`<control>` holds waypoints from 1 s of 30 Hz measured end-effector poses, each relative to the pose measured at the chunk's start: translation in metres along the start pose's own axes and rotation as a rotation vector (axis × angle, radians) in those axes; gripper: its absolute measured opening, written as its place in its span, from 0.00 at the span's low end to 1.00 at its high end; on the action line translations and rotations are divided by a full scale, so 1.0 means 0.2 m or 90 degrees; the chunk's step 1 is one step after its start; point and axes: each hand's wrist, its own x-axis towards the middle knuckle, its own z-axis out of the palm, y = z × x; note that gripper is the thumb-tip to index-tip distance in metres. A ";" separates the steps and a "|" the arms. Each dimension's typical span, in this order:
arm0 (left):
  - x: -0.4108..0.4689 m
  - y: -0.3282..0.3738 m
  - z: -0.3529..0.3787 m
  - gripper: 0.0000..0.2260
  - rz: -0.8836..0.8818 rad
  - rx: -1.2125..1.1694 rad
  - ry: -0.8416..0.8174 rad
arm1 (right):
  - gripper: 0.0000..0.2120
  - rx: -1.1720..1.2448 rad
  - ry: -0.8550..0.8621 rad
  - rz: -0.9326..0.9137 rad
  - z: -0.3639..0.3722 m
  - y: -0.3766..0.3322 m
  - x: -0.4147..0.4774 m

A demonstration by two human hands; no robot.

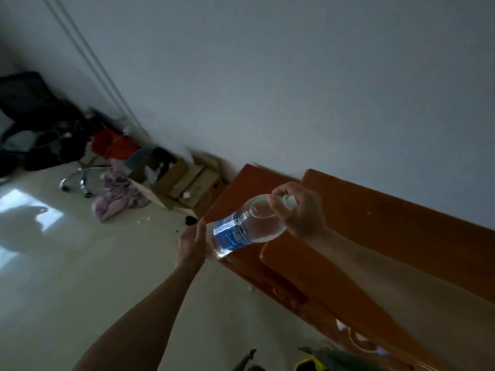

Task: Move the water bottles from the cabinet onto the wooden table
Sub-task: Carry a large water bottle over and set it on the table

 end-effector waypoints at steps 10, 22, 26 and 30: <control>-0.14 -1.05 -1.30 0.27 -0.171 0.008 0.193 | 0.19 0.113 -0.184 -0.160 1.04 -1.15 -0.25; -0.30 -2.05 -2.30 0.31 -0.432 -0.085 0.421 | 0.15 0.254 -0.451 -0.331 2.34 -2.24 -0.51; -0.30 -2.35 -2.64 0.31 -0.515 -0.080 0.513 | 0.13 0.292 -0.561 -0.384 2.84 -2.62 -0.62; -0.35 -2.59 -2.94 0.32 -0.594 -0.127 0.606 | 0.16 0.330 -0.657 -0.429 3.24 -3.06 -0.75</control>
